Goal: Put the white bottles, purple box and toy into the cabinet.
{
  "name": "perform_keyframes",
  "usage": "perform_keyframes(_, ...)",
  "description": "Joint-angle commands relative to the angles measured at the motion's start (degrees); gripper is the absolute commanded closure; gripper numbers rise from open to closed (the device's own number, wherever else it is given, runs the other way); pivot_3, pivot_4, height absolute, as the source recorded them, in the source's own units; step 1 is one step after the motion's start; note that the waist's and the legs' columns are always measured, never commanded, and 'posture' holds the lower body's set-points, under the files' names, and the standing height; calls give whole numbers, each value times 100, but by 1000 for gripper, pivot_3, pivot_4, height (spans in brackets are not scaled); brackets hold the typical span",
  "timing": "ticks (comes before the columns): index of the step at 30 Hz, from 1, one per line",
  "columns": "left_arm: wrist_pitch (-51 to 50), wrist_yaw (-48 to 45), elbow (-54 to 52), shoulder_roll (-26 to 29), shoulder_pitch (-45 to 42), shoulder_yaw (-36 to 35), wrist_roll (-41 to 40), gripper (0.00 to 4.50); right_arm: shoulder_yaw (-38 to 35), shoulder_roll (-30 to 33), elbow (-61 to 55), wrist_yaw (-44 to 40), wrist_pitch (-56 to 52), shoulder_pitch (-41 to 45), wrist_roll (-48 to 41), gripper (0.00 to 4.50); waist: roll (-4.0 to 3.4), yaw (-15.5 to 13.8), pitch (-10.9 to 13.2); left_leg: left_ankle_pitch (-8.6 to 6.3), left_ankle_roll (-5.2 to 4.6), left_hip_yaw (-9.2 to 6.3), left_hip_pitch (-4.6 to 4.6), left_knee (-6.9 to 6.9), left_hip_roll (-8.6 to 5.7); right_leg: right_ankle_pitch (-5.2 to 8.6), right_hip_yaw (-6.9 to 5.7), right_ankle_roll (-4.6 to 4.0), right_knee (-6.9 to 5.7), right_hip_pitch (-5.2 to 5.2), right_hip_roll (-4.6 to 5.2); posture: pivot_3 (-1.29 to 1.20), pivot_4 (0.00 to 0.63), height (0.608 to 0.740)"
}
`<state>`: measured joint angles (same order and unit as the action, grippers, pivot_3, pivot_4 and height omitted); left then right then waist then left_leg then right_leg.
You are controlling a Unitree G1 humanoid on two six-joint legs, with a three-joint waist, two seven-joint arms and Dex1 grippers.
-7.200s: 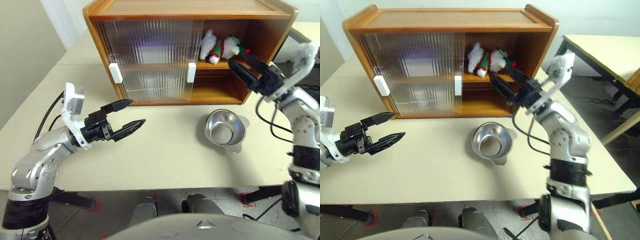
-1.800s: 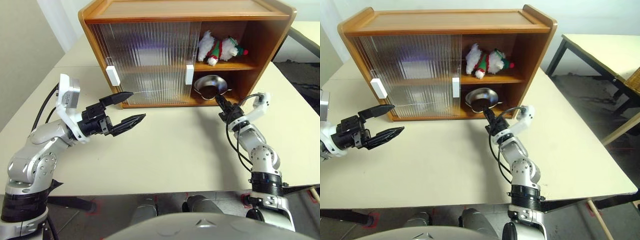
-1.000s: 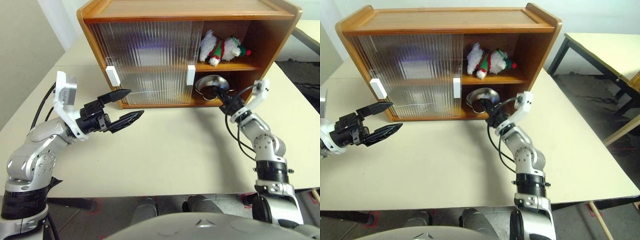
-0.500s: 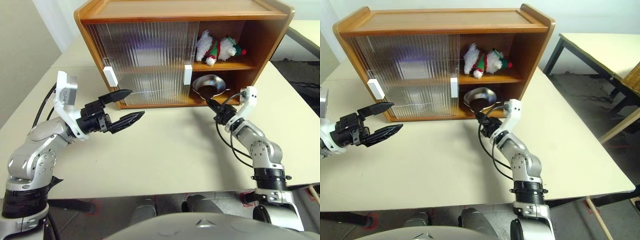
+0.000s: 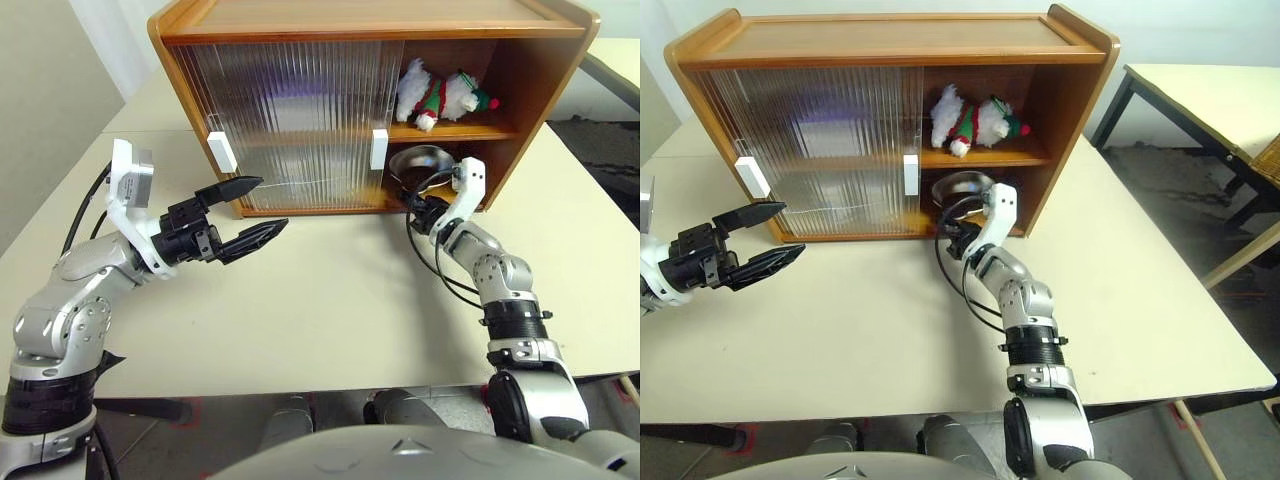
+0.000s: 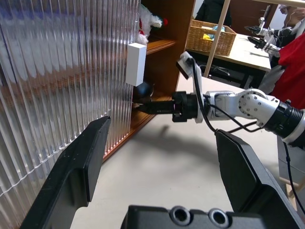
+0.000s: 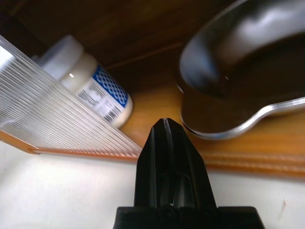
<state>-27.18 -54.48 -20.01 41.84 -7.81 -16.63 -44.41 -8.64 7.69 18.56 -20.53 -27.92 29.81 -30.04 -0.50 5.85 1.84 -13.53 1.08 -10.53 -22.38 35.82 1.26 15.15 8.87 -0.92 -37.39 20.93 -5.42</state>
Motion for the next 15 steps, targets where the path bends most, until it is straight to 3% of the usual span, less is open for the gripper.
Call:
perform_keyframes(1, 3, 12, -80, 37, 52, -55, 7, 0, -13, 93, -307, -224, -298, -128, -116, 4490, 0, -3, 0, 0, 0, 0, 0, 0, 0, 0, 0, 0, 0, 0, 0, -139, 58, 740)
perform_keyframes(10, 2, -24, -78, 44, 88, -41, 5, 0, 48, 481, -2299, -882, -1876, -881, -1289, 4490, 5, -13, 1, 1, 2, 5, 6, 10, -7, 19, 0, 32, 1, -17, -4, -146, 58, 740)
perform_keyframes(15, -64, -53, -37, 95, -7, -43, -32, 0, -49, 39, -3073, -452, -2373, -894, -2072, 4490, 17, 2, 8, 1, 3, 14, 28, 21, -5, 36, 14, 62, 1, -42, -51, -137, 69, 740)
